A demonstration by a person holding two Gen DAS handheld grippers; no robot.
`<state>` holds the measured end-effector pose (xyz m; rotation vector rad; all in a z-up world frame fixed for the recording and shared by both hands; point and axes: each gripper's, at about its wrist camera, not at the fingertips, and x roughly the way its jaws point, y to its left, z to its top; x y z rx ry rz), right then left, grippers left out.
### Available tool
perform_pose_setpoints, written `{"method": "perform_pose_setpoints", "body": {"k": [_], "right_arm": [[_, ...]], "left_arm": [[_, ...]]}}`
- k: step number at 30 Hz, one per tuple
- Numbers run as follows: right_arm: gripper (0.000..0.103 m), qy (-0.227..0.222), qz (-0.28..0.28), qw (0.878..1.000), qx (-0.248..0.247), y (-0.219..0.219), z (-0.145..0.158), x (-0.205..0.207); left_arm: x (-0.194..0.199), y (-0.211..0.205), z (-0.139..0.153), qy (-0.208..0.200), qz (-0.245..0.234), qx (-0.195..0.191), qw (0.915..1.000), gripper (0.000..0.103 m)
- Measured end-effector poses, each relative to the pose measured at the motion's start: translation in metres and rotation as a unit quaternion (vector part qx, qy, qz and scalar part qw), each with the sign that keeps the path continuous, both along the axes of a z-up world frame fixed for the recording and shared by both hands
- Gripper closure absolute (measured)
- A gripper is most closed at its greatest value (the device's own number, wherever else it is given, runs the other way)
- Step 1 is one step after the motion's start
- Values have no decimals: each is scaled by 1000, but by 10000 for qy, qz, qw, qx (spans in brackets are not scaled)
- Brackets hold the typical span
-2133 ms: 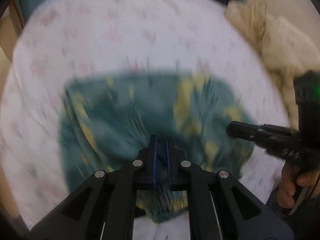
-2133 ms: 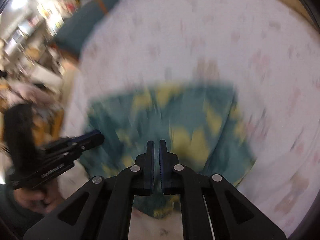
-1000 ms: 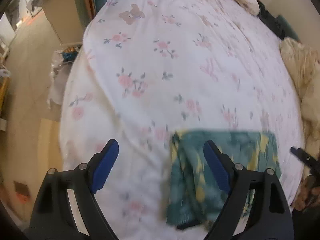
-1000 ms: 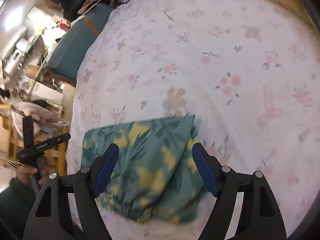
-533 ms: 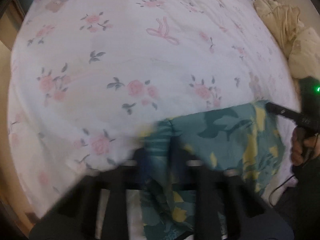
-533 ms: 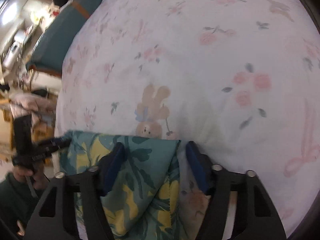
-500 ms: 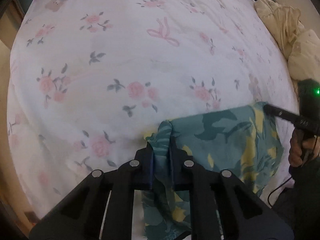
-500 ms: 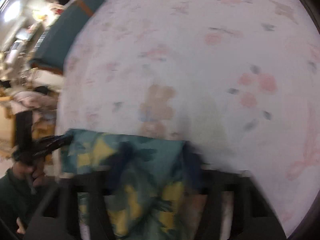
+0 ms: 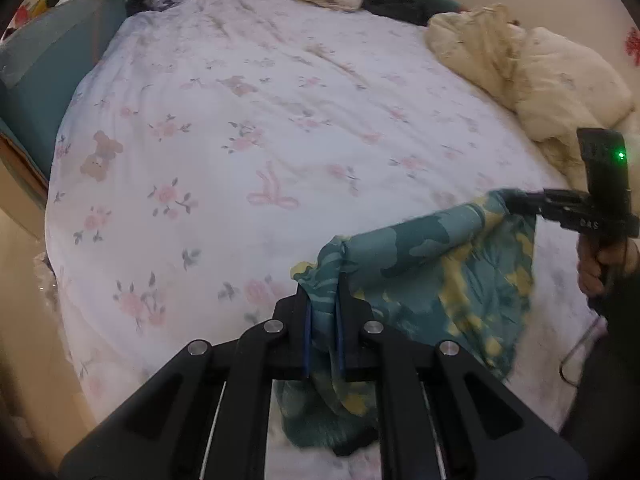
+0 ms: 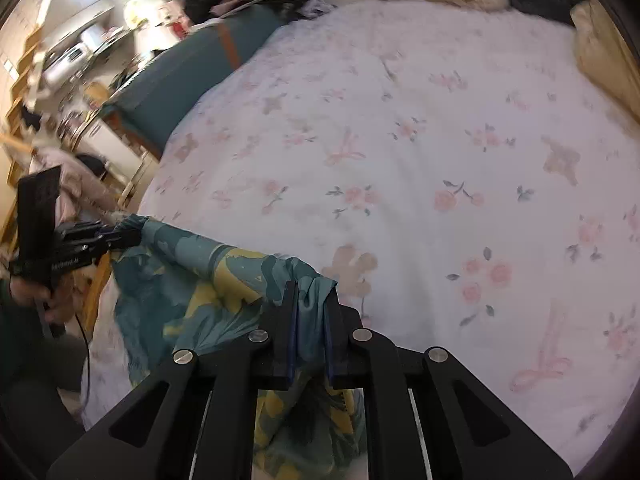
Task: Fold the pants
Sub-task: 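Grasp the shorts' end with the left tool while the right tool grasps it too, then lift the shorts with both tools and fold them over into a roll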
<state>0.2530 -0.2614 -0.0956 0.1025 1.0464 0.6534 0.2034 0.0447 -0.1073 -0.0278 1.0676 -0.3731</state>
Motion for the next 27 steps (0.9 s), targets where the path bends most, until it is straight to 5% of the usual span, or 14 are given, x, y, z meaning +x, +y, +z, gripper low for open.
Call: {"method": "perform_pose_setpoints", "body": {"k": [6,11,14,16,18,21,24,27], "right_arm": [[93,-407,622,9970,-223,-3,28,-51],[93,-168,892,9939,-625,-1,23,-84],[93,418,1145,9860,-1136,3,4,-102],[93,695,1214,9828,-1207,3,-5,-117],[93,798,1243,9798,-1351,6,-10,-125],[93,978,1309,9741,-1563,11,-22,-133],[92,1120,1124,9690,-1895,10,-32,-135],[90,1522,1248,9607,-1957,5,-30,-142]], "left_arm": [[-55,0,16,-474,-681,101,9965,96],[-91,-10,11,-554,-1305,437,9889,96],[-106,-12,5,24,-1582,283,9870,96],[-113,-10,-6,130,-1702,685,9829,96],[-114,-5,-17,530,-1632,639,9831,96],[-129,-17,-25,426,-1921,1141,9738,94],[-129,-13,-37,859,-1804,1302,9711,94],[-126,1,-40,1385,-1500,1606,9657,81]]}}
